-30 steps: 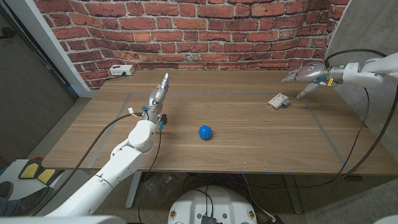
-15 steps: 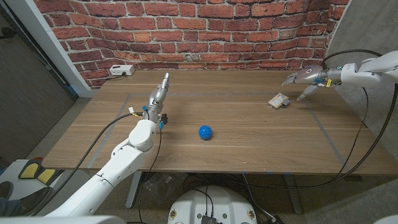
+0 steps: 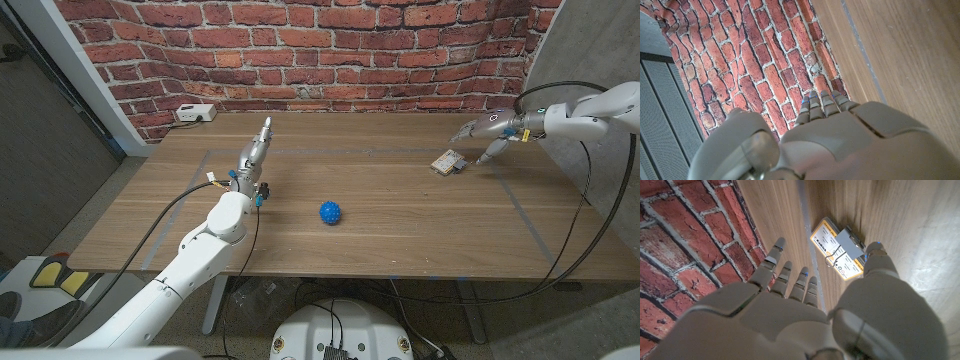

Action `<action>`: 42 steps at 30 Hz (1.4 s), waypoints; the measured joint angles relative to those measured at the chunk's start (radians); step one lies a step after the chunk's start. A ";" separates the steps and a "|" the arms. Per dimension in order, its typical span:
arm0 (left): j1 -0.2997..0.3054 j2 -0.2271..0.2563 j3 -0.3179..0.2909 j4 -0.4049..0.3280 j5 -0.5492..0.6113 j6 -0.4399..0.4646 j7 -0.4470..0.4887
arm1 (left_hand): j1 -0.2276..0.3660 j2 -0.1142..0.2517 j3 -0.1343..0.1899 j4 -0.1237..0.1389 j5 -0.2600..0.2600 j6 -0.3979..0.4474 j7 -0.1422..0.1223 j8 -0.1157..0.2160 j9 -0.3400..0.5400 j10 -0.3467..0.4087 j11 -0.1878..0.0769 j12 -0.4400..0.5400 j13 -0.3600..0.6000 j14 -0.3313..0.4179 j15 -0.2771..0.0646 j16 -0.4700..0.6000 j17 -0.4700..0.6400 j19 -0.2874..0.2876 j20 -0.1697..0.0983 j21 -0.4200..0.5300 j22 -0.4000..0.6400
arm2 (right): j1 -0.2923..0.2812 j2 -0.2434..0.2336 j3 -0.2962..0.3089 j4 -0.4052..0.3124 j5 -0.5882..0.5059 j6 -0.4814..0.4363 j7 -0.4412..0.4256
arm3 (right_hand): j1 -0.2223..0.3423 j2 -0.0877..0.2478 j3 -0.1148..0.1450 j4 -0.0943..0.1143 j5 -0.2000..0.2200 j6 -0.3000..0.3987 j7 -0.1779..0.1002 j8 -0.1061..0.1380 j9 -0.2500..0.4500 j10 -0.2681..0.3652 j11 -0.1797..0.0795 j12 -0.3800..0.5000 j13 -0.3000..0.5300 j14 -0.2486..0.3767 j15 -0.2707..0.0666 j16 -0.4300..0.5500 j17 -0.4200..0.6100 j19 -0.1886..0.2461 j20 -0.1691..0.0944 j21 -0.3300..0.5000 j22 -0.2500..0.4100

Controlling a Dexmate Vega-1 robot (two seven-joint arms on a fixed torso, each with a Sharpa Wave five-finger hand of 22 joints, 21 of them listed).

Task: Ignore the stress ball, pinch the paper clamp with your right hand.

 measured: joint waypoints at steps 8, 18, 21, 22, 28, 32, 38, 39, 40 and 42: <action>-0.003 -0.002 0.000 0.008 -0.003 -0.004 -0.001 | 0.000 0.000 0.000 0.000 0.000 0.005 0.005 0.000 0.000 0.000 0.000 0.000 0.000 0.000 0.000 0.000 0.000 0.000 0.000 -0.004 0.000 | 0.023 0.025 -0.045 0.047 -0.017 -0.006 -0.026 | 0.007 0.007 0.000 0.000 0.008 0.013 -0.002 0.006 0.000 0.009 -0.002 0.000 0.000 0.014 -0.002 0.000 -0.003 0.012 -0.005 0.008 0.002; -0.007 -0.007 0.002 0.010 -0.003 -0.002 0.003 | -0.011 0.011 0.000 0.000 0.000 0.005 0.005 0.000 0.000 0.000 0.000 0.000 0.000 0.000 0.000 0.000 0.000 0.000 0.000 -0.004 0.000 | 0.066 0.066 -0.124 0.137 -0.055 -0.022 -0.116 | 0.027 0.016 0.007 -0.007 0.015 0.039 -0.018 0.015 0.000 0.032 -0.014 0.008 0.000 0.039 -0.003 0.000 -0.003 0.027 -0.020 0.008 0.002; -0.008 -0.007 0.004 0.010 -0.002 0.001 0.005 | -0.011 0.011 -0.003 -0.003 0.000 0.005 0.005 0.000 0.000 0.000 0.000 0.000 0.000 0.000 0.000 0.000 0.000 0.000 0.000 -0.004 0.000 | 0.077 0.076 -0.148 0.163 -0.062 -0.027 -0.143 | 0.034 0.016 0.007 -0.007 0.021 0.039 -0.018 0.015 0.000 0.032 -0.014 0.008 0.000 0.042 -0.006 0.000 -0.003 0.027 -0.020 0.008 0.002; -0.008 -0.007 0.005 0.010 -0.002 0.001 0.005 | -0.010 0.011 -0.003 -0.003 0.000 0.005 0.005 0.000 0.000 0.000 0.000 0.000 0.000 0.000 0.000 -0.003 0.000 -0.002 0.002 -0.004 0.000 | 0.077 0.076 -0.148 0.163 -0.063 -0.029 -0.151 | 0.034 0.016 0.007 -0.007 0.023 0.039 -0.018 0.015 0.000 0.032 -0.014 0.008 0.000 0.045 -0.006 0.000 -0.003 0.027 -0.020 0.008 0.002; -0.008 -0.009 0.008 0.004 0.002 0.008 0.013 | -0.010 0.010 -0.007 -0.001 0.000 0.011 0.000 0.000 0.000 0.000 0.000 0.000 0.000 0.000 0.000 -0.008 0.000 -0.004 0.004 -0.011 0.000 | 0.113 0.116 -0.227 0.249 -0.069 -0.043 -0.213 | 0.034 0.016 0.007 -0.007 0.023 0.058 -0.022 0.023 0.000 0.048 -0.019 0.008 0.000 0.057 -0.003 0.000 -0.003 0.043 -0.025 0.015 0.002; -0.008 -0.012 0.009 0.001 0.005 0.011 0.018 | -0.010 0.010 -0.008 0.000 0.000 0.011 0.000 0.000 0.000 0.000 0.000 0.000 0.000 0.000 0.000 -0.008 0.000 -0.004 0.004 -0.011 0.000 | 0.124 0.129 -0.256 0.276 -0.068 -0.050 -0.245 | 0.038 0.020 0.007 -0.007 0.023 0.066 -0.030 0.023 0.000 0.062 -0.023 0.015 0.000 0.066 -0.005 0.000 -0.002 0.049 -0.030 0.015 0.002; -0.007 -0.014 0.011 -0.003 0.008 0.014 0.025 | -0.001 0.001 -0.008 0.000 0.000 0.011 0.000 0.000 0.000 0.000 0.000 0.000 0.000 0.000 0.000 -0.008 0.000 -0.004 0.004 -0.015 0.000 | 0.145 0.149 -0.309 0.318 -0.059 -0.061 -0.283 | 0.046 0.020 0.007 -0.007 0.031 0.077 -0.040 0.029 0.000 0.077 -0.030 0.015 0.000 0.079 -0.003 0.008 -0.002 0.056 -0.037 0.015 0.002; -0.006 -0.015 0.011 -0.003 0.008 0.015 0.027 | -0.001 0.001 -0.008 0.000 0.000 0.011 0.000 0.000 0.000 0.000 0.000 0.000 0.000 0.000 0.000 -0.008 0.000 -0.004 0.004 -0.015 0.000 | 0.149 0.152 -0.321 0.326 -0.055 -0.064 -0.295 | 0.046 0.020 0.007 -0.007 0.031 0.081 -0.037 0.029 0.000 0.077 -0.030 0.015 0.000 0.085 -0.005 0.008 -0.002 0.056 -0.037 0.015 0.002; -0.006 -0.015 0.011 -0.003 0.008 0.015 0.027 | -0.001 0.001 -0.008 0.000 0.000 0.011 0.000 0.000 0.000 0.000 0.000 0.000 0.000 0.000 0.000 -0.008 0.000 -0.004 0.004 -0.015 0.000 | 0.152 0.154 -0.328 0.331 -0.055 -0.064 -0.295 | 0.046 0.020 0.007 -0.007 0.031 0.082 -0.036 0.029 0.000 0.080 -0.028 0.015 0.000 0.087 -0.005 0.008 -0.002 0.056 -0.037 0.015 0.002; -0.004 -0.017 0.011 -0.004 0.008 0.016 0.029 | -0.001 0.001 -0.008 0.000 0.000 0.011 0.000 0.000 0.000 0.000 0.000 0.000 0.000 0.000 0.000 -0.008 0.000 -0.004 0.004 -0.015 0.000 | 0.157 0.159 -0.343 0.343 -0.049 -0.068 -0.310 | 0.046 0.020 0.007 -0.007 0.031 0.088 -0.041 0.033 0.000 0.084 -0.031 0.015 0.000 0.091 -0.006 0.008 -0.002 0.063 -0.037 0.015 0.002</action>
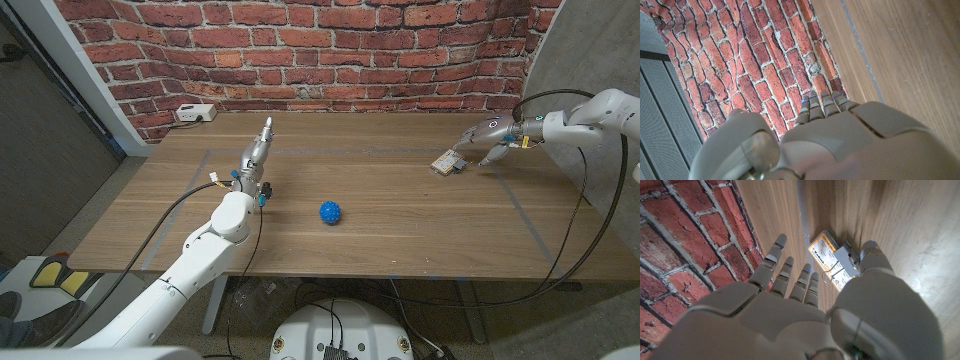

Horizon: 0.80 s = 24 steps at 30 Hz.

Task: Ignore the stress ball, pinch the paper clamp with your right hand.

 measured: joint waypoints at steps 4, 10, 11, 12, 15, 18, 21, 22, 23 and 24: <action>0.001 -0.002 0.001 0.000 0.000 0.001 0.002 | 0.000 0.000 0.000 0.000 0.000 0.000 0.000 0.000 0.000 0.000 0.000 0.000 0.000 0.000 0.000 0.000 0.000 0.000 0.000 0.000 0.000 | 0.009 0.010 -0.026 0.019 0.010 -0.006 -0.023 | 0.005 0.005 0.000 0.000 0.000 0.009 -0.002 0.004 0.000 0.011 -0.003 0.008 0.000 0.010 0.001 0.000 0.000 0.005 0.001 0.000 0.000; 0.001 -0.003 0.001 0.000 0.000 0.005 0.003 | -0.010 0.011 0.000 0.000 0.000 0.000 0.000 0.000 0.000 0.000 0.000 -0.007 0.000 0.000 0.000 0.000 0.000 0.000 0.000 -0.004 0.000 | 0.017 0.021 -0.054 0.039 0.014 -0.007 -0.029 | 0.011 0.008 0.000 0.000 0.000 0.024 -0.009 0.005 0.000 0.021 -0.011 0.008 0.000 0.014 0.002 0.000 0.000 0.010 -0.004 0.000 0.000; 0.001 -0.003 0.001 0.000 0.000 0.005 0.003 | -0.010 0.011 0.000 0.000 0.000 0.000 0.000 0.000 0.000 0.000 0.000 -0.007 0.000 0.000 0.000 0.000 0.000 0.000 0.000 -0.004 0.000 | 0.018 0.024 -0.061 0.044 0.014 -0.007 -0.029 | 0.014 0.004 0.000 0.000 0.003 0.029 -0.011 0.008 0.000 0.025 -0.014 0.008 0.000 0.020 0.001 0.000 0.000 0.010 -0.004 0.000 0.000; 0.001 -0.003 0.001 0.000 0.000 0.006 0.003 | -0.010 0.011 0.000 0.000 0.000 0.000 0.000 0.000 0.000 0.000 0.000 -0.007 0.000 0.000 0.000 0.000 0.000 0.000 0.000 -0.004 0.000 | 0.019 0.026 -0.066 0.049 0.014 -0.007 -0.029 | 0.014 0.004 0.000 0.000 0.006 0.038 -0.012 0.011 0.000 0.025 -0.014 0.008 0.000 0.022 0.000 0.000 0.000 0.010 -0.004 0.000 0.000; 0.001 -0.003 0.001 0.000 -0.002 0.009 0.003 | -0.005 0.016 0.000 0.000 0.000 0.000 0.000 0.000 0.000 0.000 0.000 -0.007 0.000 0.000 0.000 0.000 0.000 0.000 0.000 -0.004 0.000 | 0.022 0.033 -0.077 0.059 0.014 -0.007 -0.029 | 0.018 0.008 0.000 0.000 0.006 0.049 -0.024 0.015 0.000 0.026 -0.016 0.008 0.000 0.022 0.000 0.000 0.000 0.016 -0.009 0.002 0.000; -0.006 -0.006 0.004 0.004 -0.003 0.011 0.003 | -0.005 0.016 0.000 0.000 0.000 0.000 0.000 0.000 0.000 0.000 0.000 -0.007 0.000 0.000 0.000 0.000 0.000 0.000 0.000 -0.004 0.000 | 0.025 0.039 -0.088 0.068 0.048 -0.017 -0.046 | 0.024 0.013 0.002 -0.002 0.010 0.065 -0.029 0.018 0.000 0.030 -0.019 0.008 0.000 0.023 0.001 0.000 0.000 0.016 -0.009 0.002 0.000; -0.007 -0.007 0.004 0.005 -0.005 0.013 0.003 | -0.005 0.015 0.000 0.000 0.000 0.000 0.000 0.000 0.000 0.000 0.000 -0.007 0.000 0.000 0.000 0.000 0.000 0.000 0.000 -0.005 0.000 | 0.027 0.044 -0.099 0.076 0.051 -0.018 -0.046 | 0.030 0.020 0.004 -0.004 0.010 0.073 -0.038 0.022 0.000 0.035 -0.024 0.008 0.000 0.031 0.001 0.000 0.000 0.016 -0.009 0.002 0.000; -0.007 -0.007 0.004 0.005 -0.006 0.014 0.003 | -0.005 0.015 0.000 0.000 0.000 0.000 0.000 0.000 0.000 0.000 0.000 -0.007 0.000 0.000 0.000 0.000 0.000 0.000 0.000 -0.008 0.000 | 0.028 0.046 -0.102 0.078 0.051 -0.018 -0.046 | 0.030 0.020 0.004 -0.004 0.010 0.073 -0.038 0.022 -0.001 0.035 -0.024 0.008 0.000 0.031 0.001 0.000 0.000 0.016 -0.009 0.002 0.000; -0.010 -0.008 0.004 0.007 -0.007 0.015 0.003 | -0.005 0.015 0.000 0.000 0.000 0.000 0.000 0.000 0.000 0.000 0.000 -0.007 0.000 0.000 0.000 0.000 0.000 0.000 0.000 -0.008 0.000 | 0.029 0.048 -0.105 0.081 0.058 -0.020 -0.047 | 0.032 0.018 0.004 -0.004 0.010 0.078 -0.037 0.022 -0.002 0.038 -0.027 0.008 0.000 0.031 0.001 0.000 0.000 0.016 -0.009 0.002 0.000; -0.011 -0.008 0.004 0.007 -0.008 0.016 0.003 | -0.005 0.015 0.000 0.000 0.000 0.000 0.000 0.000 0.000 0.000 0.000 -0.007 0.000 0.000 0.000 0.000 0.000 0.000 0.000 -0.008 0.000 | 0.030 0.050 -0.109 0.082 0.061 -0.021 -0.048 | 0.037 0.019 0.004 -0.004 0.013 0.084 -0.038 0.025 -0.002 0.039 -0.029 0.008 0.000 0.037 0.000 0.000 0.000 0.016 -0.009 0.005 0.000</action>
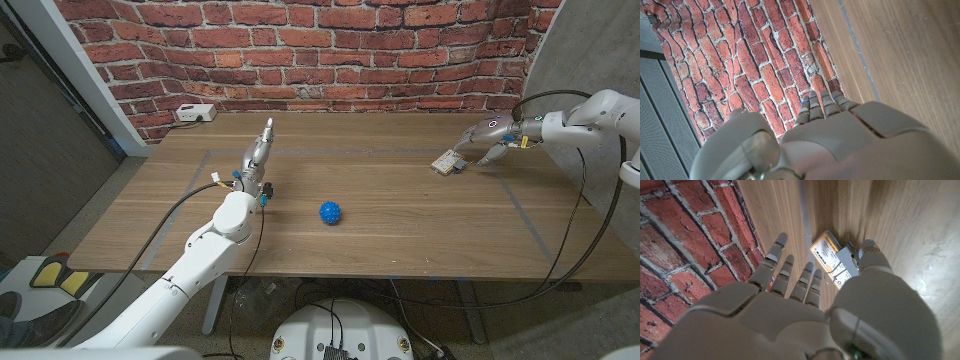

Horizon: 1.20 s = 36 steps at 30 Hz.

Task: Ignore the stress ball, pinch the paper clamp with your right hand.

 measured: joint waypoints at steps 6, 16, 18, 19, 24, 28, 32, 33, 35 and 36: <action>-0.003 0.000 0.000 0.001 -0.003 0.006 0.001 | 0.009 -0.009 0.000 0.000 0.000 0.000 0.000 0.000 0.000 0.000 0.000 0.000 0.000 0.000 0.000 0.000 0.000 0.000 0.000 0.000 0.000 | 0.002 0.006 -0.015 0.007 0.008 -0.003 -0.005 | 0.003 0.003 0.000 0.000 0.000 0.005 -0.005 0.001 0.000 0.003 -0.003 0.000 0.000 0.006 0.003 0.000 0.000 0.007 -0.007 0.001 0.000; -0.003 -0.001 0.000 0.002 -0.010 0.009 0.002 | 0.005 0.003 -0.003 0.003 0.000 0.000 0.000 0.000 0.000 0.000 0.000 0.000 0.000 0.000 0.000 0.000 0.000 0.000 0.000 0.000 0.005 | 0.004 0.008 -0.036 0.010 0.015 -0.004 -0.024 | 0.003 0.003 0.000 0.000 0.000 0.011 -0.011 0.001 0.000 0.013 -0.005 0.000 0.000 0.022 -0.002 0.000 0.002 0.014 0.000 0.001 0.000; -0.003 -0.002 0.000 0.003 -0.010 0.009 0.002 | 0.005 0.003 -0.003 0.003 0.000 0.000 0.000 0.000 0.000 0.000 0.000 0.000 0.000 0.000 0.000 0.000 0.000 0.000 0.000 0.000 0.005 | 0.004 0.008 -0.036 0.010 0.015 -0.004 -0.027 | 0.003 0.003 0.000 0.000 0.000 0.015 -0.008 0.000 0.000 0.014 -0.004 0.000 0.000 0.022 -0.002 0.000 0.003 0.018 -0.004 0.001 0.000; -0.003 -0.002 0.000 0.003 -0.010 0.009 0.002 | 0.005 0.003 -0.003 0.003 0.000 0.000 0.000 0.000 0.000 0.000 0.000 0.000 0.000 0.000 0.000 0.000 0.000 0.000 0.000 0.000 0.005 | 0.004 0.008 -0.036 0.010 0.016 -0.004 -0.028 | 0.003 0.003 0.000 0.000 0.000 0.016 -0.009 0.001 0.000 0.014 -0.004 0.000 0.000 0.022 -0.002 0.000 0.003 0.020 -0.005 0.001 0.000; -0.003 -0.002 0.000 0.003 -0.014 0.009 0.003 | 0.005 0.003 -0.003 0.003 0.000 0.000 0.000 0.000 0.000 0.000 0.000 0.000 0.000 0.000 0.000 0.000 0.000 0.000 0.000 0.000 0.005 | 0.004 0.005 -0.044 0.006 0.016 -0.003 -0.038 | 0.003 0.003 0.000 0.000 0.000 0.024 -0.010 0.001 0.000 0.014 -0.004 0.000 0.000 0.033 -0.002 0.000 0.002 0.020 -0.005 0.005 0.000; -0.002 -0.002 0.000 0.003 -0.016 0.009 0.004 | 0.005 0.003 -0.003 0.003 0.000 0.000 0.000 0.000 0.000 0.000 0.000 0.000 0.000 0.000 0.000 0.000 0.000 -0.004 0.004 0.000 0.005 | 0.004 0.003 -0.046 0.003 0.016 0.000 -0.045 | 0.003 0.003 0.000 0.000 0.000 0.025 -0.011 0.001 0.000 0.019 -0.008 0.000 0.000 0.033 -0.002 0.000 0.002 0.020 -0.005 0.007 0.000; -0.001 -0.002 0.000 0.003 -0.017 0.010 0.004 | 0.005 0.003 -0.003 0.003 0.000 0.000 0.000 0.000 0.000 0.000 0.000 0.000 0.000 0.000 0.000 0.000 0.000 -0.004 0.004 0.000 0.005 | 0.004 0.001 -0.047 -0.002 0.016 0.004 -0.051 | 0.007 0.007 0.000 0.000 0.004 0.041 -0.016 0.005 0.000 0.023 -0.005 0.000 0.000 0.041 -0.002 0.000 0.002 0.029 -0.007 0.007 0.000; -0.001 -0.002 0.000 0.003 -0.017 0.010 0.005 | 0.005 0.003 -0.003 0.003 0.000 0.000 0.000 0.000 0.000 0.000 0.000 0.000 0.000 0.000 0.000 0.000 0.000 -0.004 0.004 -0.004 0.005 | 0.004 0.000 -0.047 -0.003 0.016 0.006 -0.053 | 0.007 0.007 0.000 0.000 0.004 0.046 -0.014 0.005 0.000 0.030 -0.005 0.000 0.000 0.042 -0.003 0.000 0.002 0.029 -0.007 0.007 0.000; 0.000 -0.002 0.000 0.003 -0.018 0.010 0.005 | 0.005 0.003 -0.003 0.003 0.000 0.000 0.000 0.000 0.000 0.000 0.000 0.000 0.000 0.000 0.000 0.000 0.000 -0.004 0.004 -0.008 0.005 | 0.004 -0.001 -0.047 -0.004 0.015 0.007 -0.054 | 0.007 0.007 0.000 0.000 0.004 0.054 -0.018 0.005 0.000 0.032 -0.007 0.000 0.000 0.048 0.001 0.000 0.002 0.029 -0.007 0.007 0.000; 0.000 -0.002 0.000 0.004 -0.019 0.010 0.005 | 0.005 0.003 -0.003 0.003 0.000 0.000 0.000 0.000 0.000 0.000 0.000 0.000 0.000 0.000 0.000 0.000 0.000 -0.004 0.004 -0.008 0.005 | 0.004 -0.001 -0.047 -0.005 0.015 0.008 -0.055 | 0.011 0.012 0.000 0.000 0.004 0.060 -0.019 0.010 0.000 0.034 -0.008 0.000 0.000 0.051 -0.002 0.000 0.002 0.032 -0.010 0.006 0.000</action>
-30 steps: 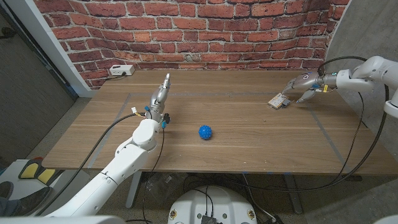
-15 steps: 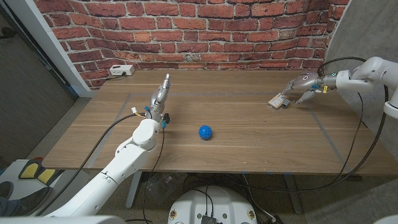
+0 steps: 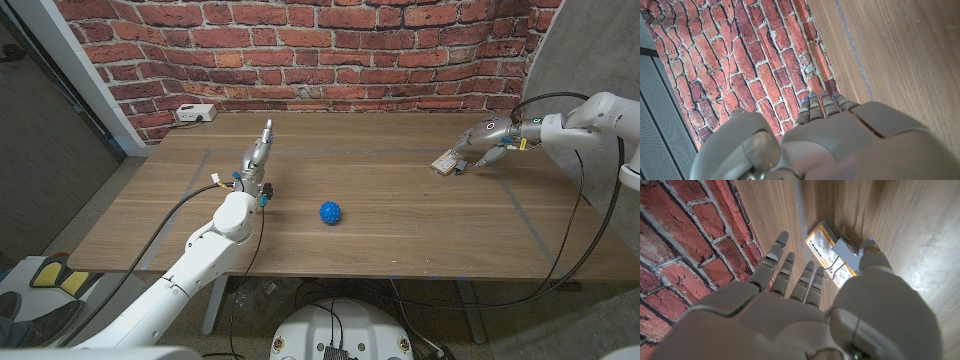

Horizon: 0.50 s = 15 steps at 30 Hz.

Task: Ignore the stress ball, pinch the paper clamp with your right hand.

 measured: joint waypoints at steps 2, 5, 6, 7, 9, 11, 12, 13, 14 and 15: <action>0.000 0.000 0.000 0.001 -0.001 0.000 0.000 | 0.003 0.003 0.000 0.000 0.000 0.000 0.000 -0.004 0.000 0.000 0.000 0.000 0.000 0.000 0.000 0.000 0.000 0.000 0.000 0.000 0.000 | 0.000 0.000 0.000 0.000 0.000 0.000 0.000 | 0.000 0.000 0.000 0.000 0.000 0.002 0.001 0.001 0.000 0.000 0.000 0.000 0.000 0.001 -0.001 0.000 0.000 0.000 0.000 0.000 0.000; 0.000 0.000 0.000 0.002 -0.003 0.000 0.000 | 0.003 0.003 -0.003 -0.003 0.000 0.000 0.000 -0.004 0.000 0.000 0.000 0.000 0.000 0.000 0.000 0.000 0.000 0.000 0.000 0.000 0.000 | -0.001 0.000 0.000 -0.001 0.000 0.001 0.000 | 0.000 0.000 0.000 0.000 0.000 0.008 -0.001 0.001 -0.005 0.005 0.005 0.000 0.000 0.001 -0.001 0.000 0.000 0.000 0.000 0.000 0.005; 0.001 0.000 0.000 0.002 -0.004 0.000 0.000 | 0.003 0.003 -0.003 -0.003 0.000 0.000 0.000 -0.004 0.000 0.000 0.000 0.000 0.000 0.000 0.000 0.000 0.000 0.000 0.000 0.000 0.000 | -0.001 0.000 0.000 -0.001 0.000 0.001 0.000 | 0.000 0.000 0.000 0.000 0.000 0.010 -0.004 0.001 -0.005 0.005 0.005 0.000 0.000 0.001 -0.001 0.000 0.000 0.002 -0.002 0.000 0.005; 0.001 -0.001 0.000 0.002 -0.004 0.000 0.000 | 0.005 0.005 -0.003 -0.003 0.000 0.000 0.000 -0.004 0.000 0.000 0.000 0.000 0.000 0.000 0.000 0.000 0.000 0.000 0.000 0.000 0.000 | -0.001 0.000 0.000 -0.001 0.000 0.001 0.000 | 0.000 0.000 0.000 0.000 0.000 0.010 -0.004 0.001 -0.005 0.009 0.002 0.000 0.000 0.001 -0.001 0.000 0.000 0.004 -0.004 0.000 0.005; 0.001 -0.001 0.000 0.003 -0.004 0.000 0.000 | 0.005 0.005 -0.003 -0.003 0.000 0.000 0.000 -0.004 0.000 0.000 0.000 0.000 0.000 0.000 0.000 0.000 0.000 0.000 0.000 0.000 0.000 | -0.001 0.000 0.000 -0.001 0.000 0.001 0.000 | 0.000 0.000 0.000 0.000 0.000 0.014 -0.001 0.005 -0.005 0.011 0.000 0.000 0.000 0.006 0.004 0.000 0.000 0.004 -0.004 0.000 0.005; 0.002 -0.001 0.000 0.003 -0.004 0.000 0.000 | 0.005 0.005 -0.003 -0.003 0.000 0.000 0.000 -0.004 0.000 0.000 0.000 0.000 0.000 0.000 0.000 0.000 0.000 0.000 0.000 0.000 0.000 | -0.001 0.000 0.000 -0.001 0.000 0.001 0.000 | 0.000 0.000 0.006 0.006 0.000 0.019 -0.005 0.005 -0.005 0.011 0.000 0.000 0.000 0.010 0.000 0.000 0.000 0.004 -0.004 0.000 0.005; 0.002 -0.001 0.000 0.003 -0.004 0.000 0.000 | 0.005 0.005 -0.003 -0.003 0.000 0.000 0.000 -0.004 0.000 0.000 0.000 0.000 0.000 0.000 0.000 0.000 0.000 0.000 0.000 0.000 0.000 | -0.001 0.000 0.000 -0.001 0.000 0.001 0.000 | 0.000 0.000 0.006 0.006 0.000 0.019 -0.006 0.005 -0.005 0.011 0.000 0.000 0.000 0.011 0.000 0.000 0.000 0.004 -0.004 0.000 0.005; 0.003 -0.001 0.000 0.003 -0.004 0.000 0.000 | 0.005 0.005 -0.003 -0.003 0.000 0.000 0.000 -0.004 0.000 0.000 0.000 0.000 0.000 0.000 0.000 0.000 0.000 0.000 0.000 0.000 0.000 | -0.001 0.000 0.000 -0.001 0.000 0.000 0.000 | 0.000 0.000 0.006 0.006 0.000 0.019 -0.006 0.005 -0.005 0.011 0.000 0.000 0.000 0.011 0.000 0.000 0.000 0.004 -0.004 0.000 0.005; 0.003 -0.001 0.000 0.003 -0.004 0.000 0.000 | 0.005 0.005 -0.003 -0.003 0.000 0.000 0.000 -0.004 0.000 0.000 0.000 0.000 0.000 0.000 0.000 0.000 0.000 0.000 0.000 0.000 0.000 | -0.001 0.000 0.000 -0.001 0.000 0.000 0.001 | 0.000 0.000 0.006 0.006 0.000 0.019 -0.006 0.005 -0.005 0.012 0.001 0.000 0.000 0.011 0.000 0.000 0.000 0.004 -0.004 0.000 0.005; 0.003 -0.001 0.000 0.003 -0.004 0.000 0.000 | 0.005 0.005 -0.003 -0.003 0.000 0.000 0.000 -0.004 0.000 0.000 0.000 0.000 0.000 0.000 0.000 0.000 0.000 0.000 0.000 0.000 0.000 | -0.004 0.000 0.002 0.000 0.000 -0.002 0.002 | 0.000 0.000 0.006 0.006 0.000 0.019 -0.006 0.005 -0.005 0.015 0.004 0.000 0.000 0.012 -0.002 0.000 0.000 0.004 -0.003 0.000 0.005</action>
